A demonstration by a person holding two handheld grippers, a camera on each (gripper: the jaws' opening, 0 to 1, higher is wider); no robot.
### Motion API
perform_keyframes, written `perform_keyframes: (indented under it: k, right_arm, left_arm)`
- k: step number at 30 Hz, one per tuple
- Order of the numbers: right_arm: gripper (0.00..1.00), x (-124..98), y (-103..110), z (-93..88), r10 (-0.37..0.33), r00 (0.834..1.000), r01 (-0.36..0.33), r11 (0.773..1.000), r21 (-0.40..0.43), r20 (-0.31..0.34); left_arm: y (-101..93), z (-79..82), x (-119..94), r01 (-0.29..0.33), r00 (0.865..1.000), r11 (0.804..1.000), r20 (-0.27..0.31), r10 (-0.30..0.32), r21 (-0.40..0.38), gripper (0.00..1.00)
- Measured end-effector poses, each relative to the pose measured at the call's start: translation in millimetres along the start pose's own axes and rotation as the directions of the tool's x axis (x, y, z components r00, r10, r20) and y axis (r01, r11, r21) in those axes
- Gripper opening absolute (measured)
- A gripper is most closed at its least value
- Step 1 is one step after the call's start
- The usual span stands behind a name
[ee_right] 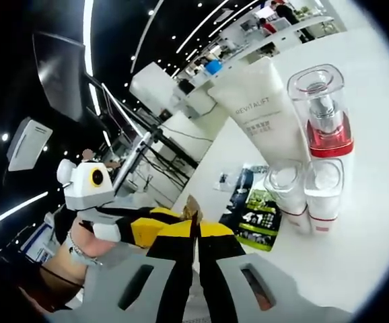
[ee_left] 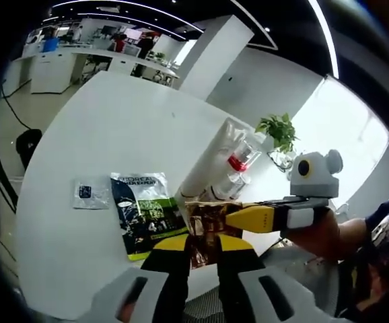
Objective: Arrange the skincare products in the storage area until every visible bottle or jar stands upright without overlapping.
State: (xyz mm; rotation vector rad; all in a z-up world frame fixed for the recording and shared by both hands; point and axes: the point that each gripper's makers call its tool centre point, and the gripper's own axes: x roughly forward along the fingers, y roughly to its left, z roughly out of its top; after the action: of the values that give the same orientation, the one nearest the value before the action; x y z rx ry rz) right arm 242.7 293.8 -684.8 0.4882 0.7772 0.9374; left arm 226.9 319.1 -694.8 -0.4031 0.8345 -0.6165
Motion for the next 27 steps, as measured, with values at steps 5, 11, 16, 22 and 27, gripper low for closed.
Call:
perform_keyframes:
  k: [5,11,16,22,27]
  right_arm:
    - [0.01,0.1,-0.9,-0.7,-0.004,1.000,0.004,1.000,-0.003,-0.002]
    - [0.01,0.4,-3.1,-1.4,-0.012,1.000,0.012,1.000,-0.005,-0.004]
    - [0.01,0.9,-3.8,-2.0,-0.016,1.000,0.016,1.000,-0.008,-0.004]
    - [0.01,1.5,-4.6,-3.6,-0.021,1.000,0.021,1.000,-0.008,-0.012]
    - [0.01,2.3,-4.3,-4.9,-0.021,1.000,0.021,1.000,-0.008,-0.016]
  left_arm:
    - [6.6,-1.2,-1.9,-0.032,0.999,0.999,-0.011,0.032,0.004,0.05]
    - [6.9,-1.3,-2.3,-0.045,0.999,0.999,-0.010,0.045,0.026,0.02]
    - [6.7,-0.3,-3.4,-0.056,0.998,0.997,-0.006,0.057,0.047,0.01]
    - [10.3,-1.4,-3.1,-0.069,0.997,0.996,-0.016,0.070,0.065,0.01]
    - [11.9,-2.4,-3.2,-0.070,0.997,0.996,-0.024,0.071,0.052,0.01]
